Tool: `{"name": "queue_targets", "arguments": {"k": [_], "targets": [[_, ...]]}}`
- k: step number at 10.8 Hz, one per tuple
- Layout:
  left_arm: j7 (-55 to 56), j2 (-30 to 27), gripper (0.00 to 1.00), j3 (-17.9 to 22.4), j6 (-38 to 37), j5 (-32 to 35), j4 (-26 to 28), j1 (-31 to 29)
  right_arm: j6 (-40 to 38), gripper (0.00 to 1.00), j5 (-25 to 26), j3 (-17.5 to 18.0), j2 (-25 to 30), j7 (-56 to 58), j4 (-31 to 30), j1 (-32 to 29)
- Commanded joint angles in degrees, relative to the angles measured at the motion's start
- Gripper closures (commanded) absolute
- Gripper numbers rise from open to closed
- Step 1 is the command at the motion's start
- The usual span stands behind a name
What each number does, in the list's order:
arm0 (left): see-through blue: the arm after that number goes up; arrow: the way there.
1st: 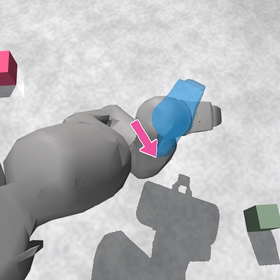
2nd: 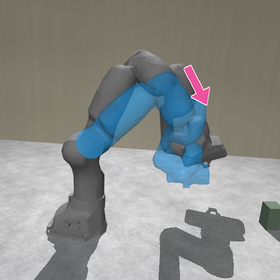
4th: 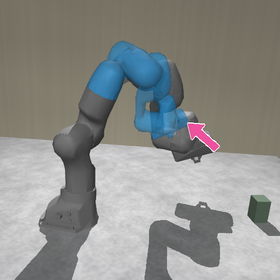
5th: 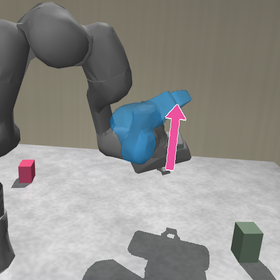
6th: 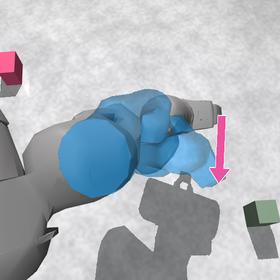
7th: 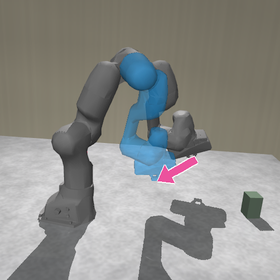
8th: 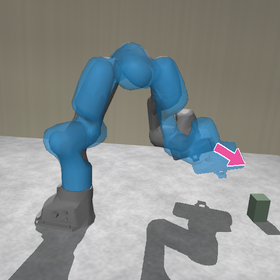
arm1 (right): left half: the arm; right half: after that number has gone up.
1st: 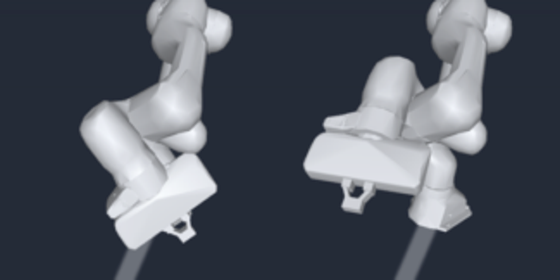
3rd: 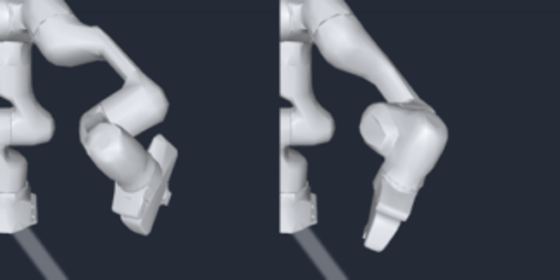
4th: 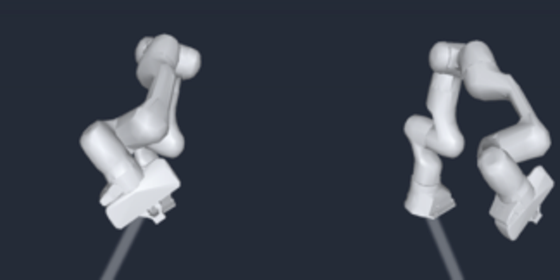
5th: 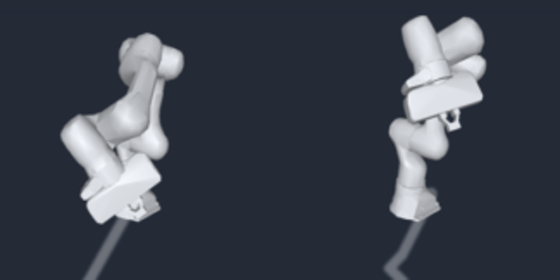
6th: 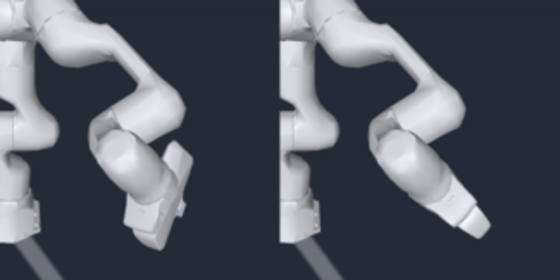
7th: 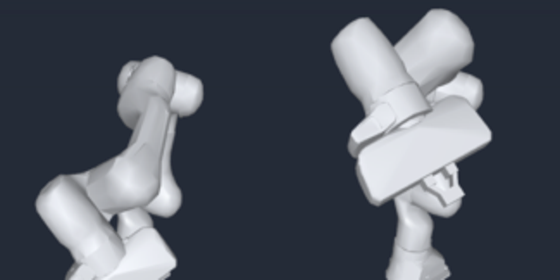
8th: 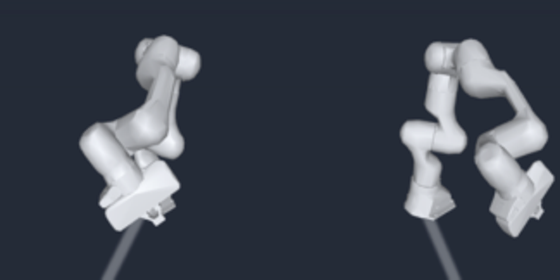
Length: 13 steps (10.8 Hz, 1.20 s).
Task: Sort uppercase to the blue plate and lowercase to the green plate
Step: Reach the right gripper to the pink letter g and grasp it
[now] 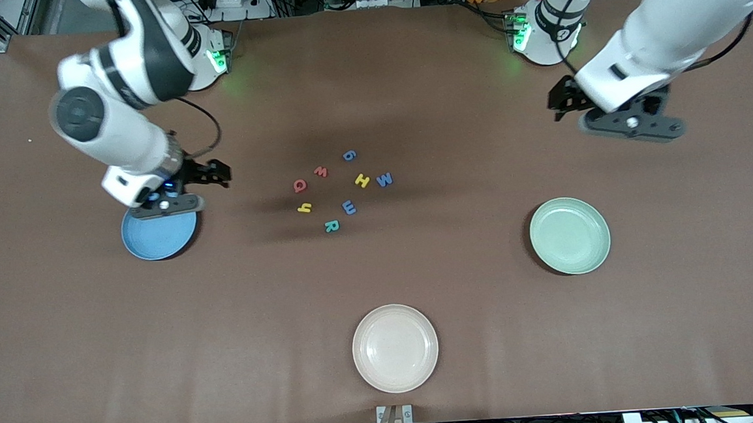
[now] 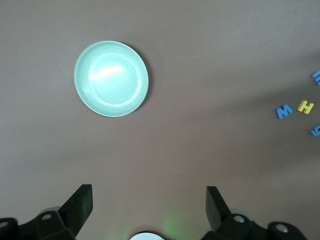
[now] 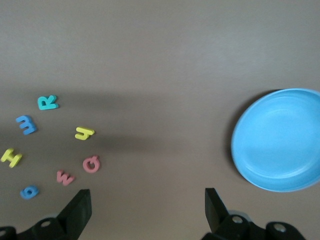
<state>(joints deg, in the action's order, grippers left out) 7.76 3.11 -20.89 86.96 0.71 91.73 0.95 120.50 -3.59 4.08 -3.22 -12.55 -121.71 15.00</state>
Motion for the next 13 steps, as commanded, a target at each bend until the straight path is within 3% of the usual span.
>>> {"name": "queue_targets", "arguments": {"k": [1,6,10,13], "targets": [[0.41,2.41,0.0,-0.12,0.75,0.52,-0.59,-0.33,10.07,0.0,-0.54,-0.48,-2.38,-3.94,-6.5,2.56],[0.32,4.09,0.0,-0.21,1.19,1.13,-0.85,0.46,26.86,0.0,-0.54,-0.48,-9.86,-15.29,-11.87,10.91],[-0.03,4.62,0.0,-0.21,1.19,1.31,-0.59,-0.33,30.93,0.02,-0.46,-0.57,-13.46,-18.3,-12.23,14.26],[-0.03,4.97,0.0,-0.21,1.19,1.31,-0.59,-0.33,32.26,0.1,0.07,-0.57,-15.67,-22.69,-12.14,17.6]]}}
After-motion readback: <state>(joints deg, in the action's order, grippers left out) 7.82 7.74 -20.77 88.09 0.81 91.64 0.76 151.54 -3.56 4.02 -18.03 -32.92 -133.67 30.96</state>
